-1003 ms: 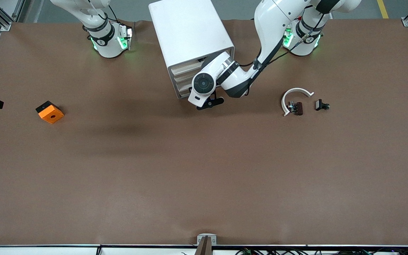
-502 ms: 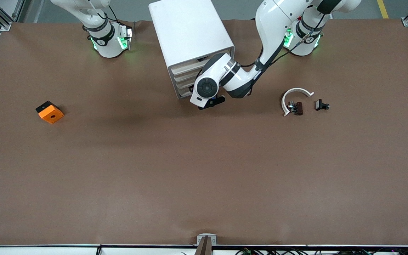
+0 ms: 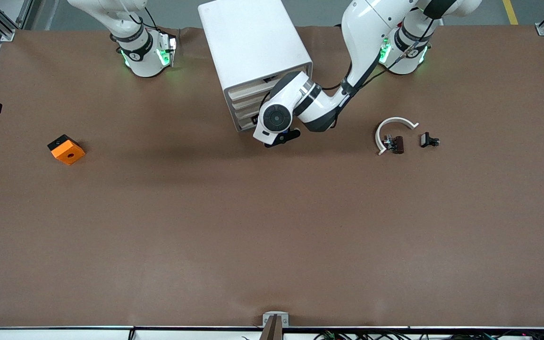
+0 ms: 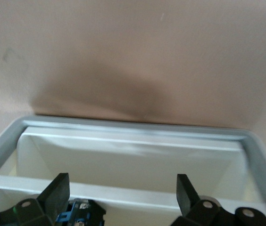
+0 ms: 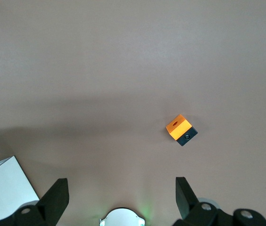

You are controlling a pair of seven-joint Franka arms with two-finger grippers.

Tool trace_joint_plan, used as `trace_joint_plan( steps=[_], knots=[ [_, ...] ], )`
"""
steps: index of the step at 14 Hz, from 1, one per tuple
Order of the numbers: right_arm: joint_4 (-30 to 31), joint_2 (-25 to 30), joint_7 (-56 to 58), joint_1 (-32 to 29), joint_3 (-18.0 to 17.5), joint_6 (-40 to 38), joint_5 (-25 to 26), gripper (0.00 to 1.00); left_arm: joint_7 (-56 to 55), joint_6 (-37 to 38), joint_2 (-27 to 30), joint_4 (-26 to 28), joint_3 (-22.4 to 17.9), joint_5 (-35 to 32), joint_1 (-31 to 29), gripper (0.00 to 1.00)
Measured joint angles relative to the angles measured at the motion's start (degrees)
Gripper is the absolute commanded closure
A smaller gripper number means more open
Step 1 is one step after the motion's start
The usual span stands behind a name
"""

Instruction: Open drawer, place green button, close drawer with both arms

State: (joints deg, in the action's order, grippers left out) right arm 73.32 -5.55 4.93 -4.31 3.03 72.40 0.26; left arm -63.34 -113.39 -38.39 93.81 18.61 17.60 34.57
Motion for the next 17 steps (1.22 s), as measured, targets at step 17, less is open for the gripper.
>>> trace_joint_plan(
  steps=[17],
  knots=[
    [11.95, 10.74, 0.14, 1.36, 1.26, 4.97, 0.0, 0.0, 21.16, 13.86, 15.28, -9.53, -11.43, -12.93, -21.33, 0.0]
  ],
)
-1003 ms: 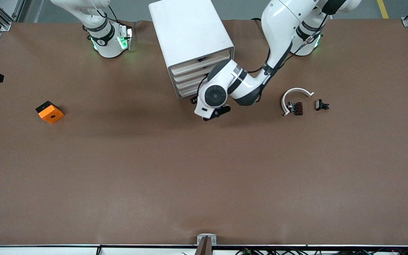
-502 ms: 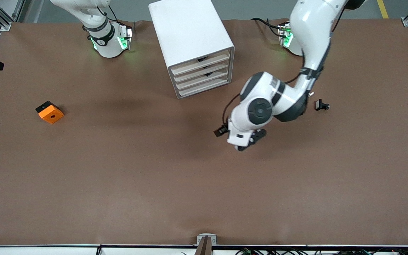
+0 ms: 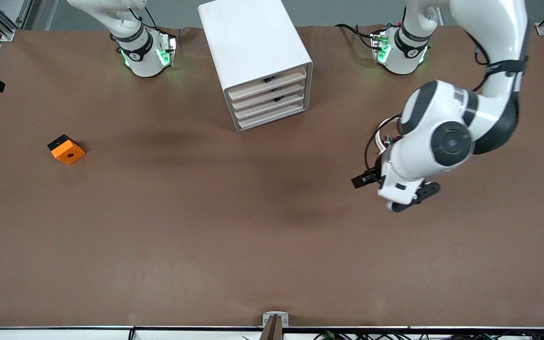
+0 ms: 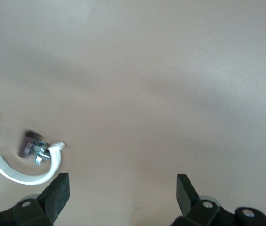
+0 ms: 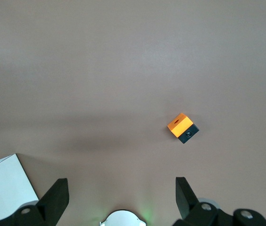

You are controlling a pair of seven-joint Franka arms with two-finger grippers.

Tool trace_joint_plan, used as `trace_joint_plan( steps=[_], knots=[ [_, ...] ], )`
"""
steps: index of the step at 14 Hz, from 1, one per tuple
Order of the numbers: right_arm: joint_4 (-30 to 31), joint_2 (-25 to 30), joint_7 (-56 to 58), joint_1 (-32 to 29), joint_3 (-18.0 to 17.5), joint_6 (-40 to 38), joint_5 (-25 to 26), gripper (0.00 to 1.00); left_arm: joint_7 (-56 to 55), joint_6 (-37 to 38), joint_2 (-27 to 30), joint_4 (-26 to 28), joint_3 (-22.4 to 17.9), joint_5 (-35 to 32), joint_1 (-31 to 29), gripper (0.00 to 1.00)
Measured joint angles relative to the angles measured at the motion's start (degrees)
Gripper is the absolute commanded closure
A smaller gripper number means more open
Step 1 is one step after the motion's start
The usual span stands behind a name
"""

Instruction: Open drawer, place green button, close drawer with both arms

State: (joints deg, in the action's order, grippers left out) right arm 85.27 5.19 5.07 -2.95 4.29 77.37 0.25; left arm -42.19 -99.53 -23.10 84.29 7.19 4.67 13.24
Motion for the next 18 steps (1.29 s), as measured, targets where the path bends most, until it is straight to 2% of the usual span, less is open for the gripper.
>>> trace_joint_plan(
  steps=[3, 6, 9, 12, 14, 18],
  knots=[
    [0.02, 0.0, 0.0, 0.98, 1.35, 0.02, 0.0, 0.0, 9.32, 3.77, 5.3, 1.7, -0.02, -0.03, -3.99, 0.0],
    [0.04, 0.0, 0.0, 1.46, 1.8, 0.03, 0.0, 0.0, 17.13, 4.86, 12.8, 6.97, -0.44, -0.15, -6.21, 0.0],
    [0.09, 0.0, 0.0, 1.5, 1.81, 0.04, 0.0, 0.0, 27.02, 4.83, 20.04, 13.24, -4.54, -0.27, -6.63, 0.0],
    [0.14, 0.0, 0.0, 1.67, 1.79, 0.07, -0.03, 0.0, 37.24, 3.3, 25.82, 17.57, -10.41, -0.32, -6.97, 0.0],
    [0.19, 0.0, 0.0, 1.72, 1.78, 0.07, -0.04, 0.0, 41.41, 2.54, 28.29, 18.21, -12.61, -0.32, -8.36, 0.0],
    [0.24, 0.0, 0.01, 1.85, 1.65, 0.13, -0.06, 0.0, 42.67, 1.58, 30.03, 15.44, -12.31, -0.32, -10.14, 0.0]
  ],
)
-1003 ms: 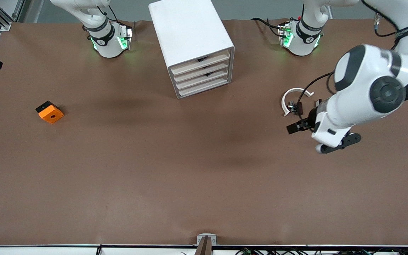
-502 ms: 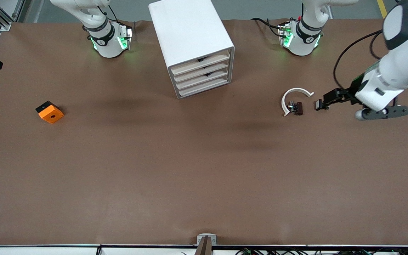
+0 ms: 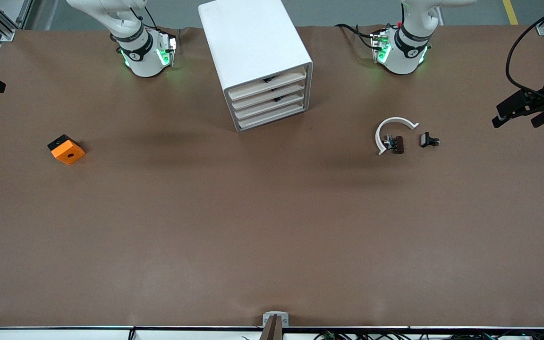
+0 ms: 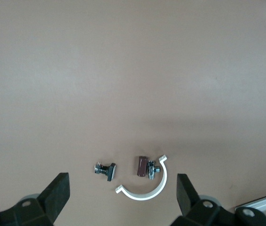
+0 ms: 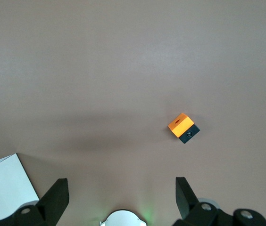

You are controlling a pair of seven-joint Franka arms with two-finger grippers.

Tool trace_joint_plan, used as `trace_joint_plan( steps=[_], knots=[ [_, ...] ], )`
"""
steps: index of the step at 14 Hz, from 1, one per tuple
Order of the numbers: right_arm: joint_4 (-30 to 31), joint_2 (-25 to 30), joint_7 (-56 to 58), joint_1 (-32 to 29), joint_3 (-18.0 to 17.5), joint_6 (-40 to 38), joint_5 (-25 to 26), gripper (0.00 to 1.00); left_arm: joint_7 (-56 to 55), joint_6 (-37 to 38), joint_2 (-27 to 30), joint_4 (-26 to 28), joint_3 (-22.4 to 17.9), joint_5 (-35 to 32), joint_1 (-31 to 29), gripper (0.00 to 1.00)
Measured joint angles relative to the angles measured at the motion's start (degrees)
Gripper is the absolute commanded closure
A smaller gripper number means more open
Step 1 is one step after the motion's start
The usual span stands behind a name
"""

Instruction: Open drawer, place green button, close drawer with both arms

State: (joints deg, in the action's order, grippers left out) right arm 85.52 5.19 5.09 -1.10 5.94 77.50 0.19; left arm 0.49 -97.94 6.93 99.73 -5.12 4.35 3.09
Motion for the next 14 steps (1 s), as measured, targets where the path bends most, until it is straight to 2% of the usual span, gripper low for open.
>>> trace_joint_plan(
  steps=[4, 14],
  knots=[
    [0.07, 0.0, 0.0, 0.47, -0.06, 0.01, -0.01, 0.0, -0.32, 0.08, -0.02, -3.14, 2.18, 0.0, -0.1, 0.0],
    [0.2, 0.0, 0.0, 0.66, -0.01, 0.35, -0.01, 0.0, -0.35, 6.89, -0.1, -6.43, 3.05, -1.85, -0.08, 0.0]
  ],
)
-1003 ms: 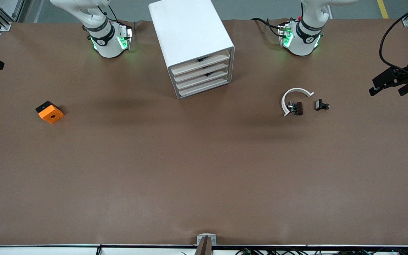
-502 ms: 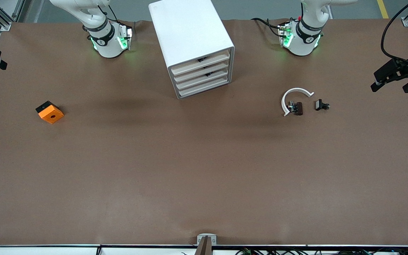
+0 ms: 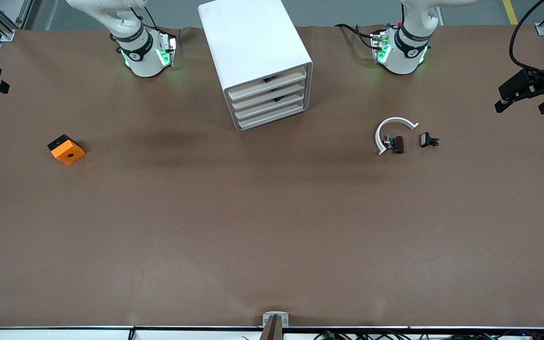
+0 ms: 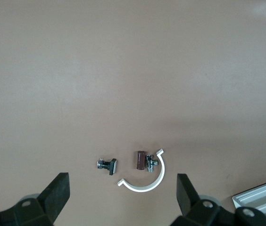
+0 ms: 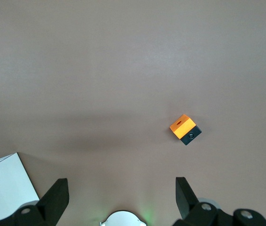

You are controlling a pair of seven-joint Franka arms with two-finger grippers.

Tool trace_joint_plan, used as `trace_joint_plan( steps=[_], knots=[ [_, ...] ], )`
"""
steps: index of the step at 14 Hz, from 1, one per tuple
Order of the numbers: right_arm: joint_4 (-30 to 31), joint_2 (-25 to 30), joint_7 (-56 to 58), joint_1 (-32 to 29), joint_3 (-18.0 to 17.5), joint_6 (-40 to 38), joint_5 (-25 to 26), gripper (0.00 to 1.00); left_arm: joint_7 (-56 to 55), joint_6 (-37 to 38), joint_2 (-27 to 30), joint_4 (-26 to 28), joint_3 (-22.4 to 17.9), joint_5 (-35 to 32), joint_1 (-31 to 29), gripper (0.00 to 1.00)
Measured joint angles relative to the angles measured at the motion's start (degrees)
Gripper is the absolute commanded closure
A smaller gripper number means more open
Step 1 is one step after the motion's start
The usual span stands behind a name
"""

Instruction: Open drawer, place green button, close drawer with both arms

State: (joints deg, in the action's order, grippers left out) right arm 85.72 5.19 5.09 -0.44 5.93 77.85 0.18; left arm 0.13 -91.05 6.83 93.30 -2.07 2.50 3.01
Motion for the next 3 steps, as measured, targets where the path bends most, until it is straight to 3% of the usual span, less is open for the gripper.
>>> trace_joint_plan(
  steps=[3],
  knots=[
    [0.0, 0.0, 0.0, 0.02, 0.0, 0.03, 0.0, 0.0, 0.0, 0.18, -0.03, -0.15, 0.26, -0.15, 0.0, 0.0]
  ],
)
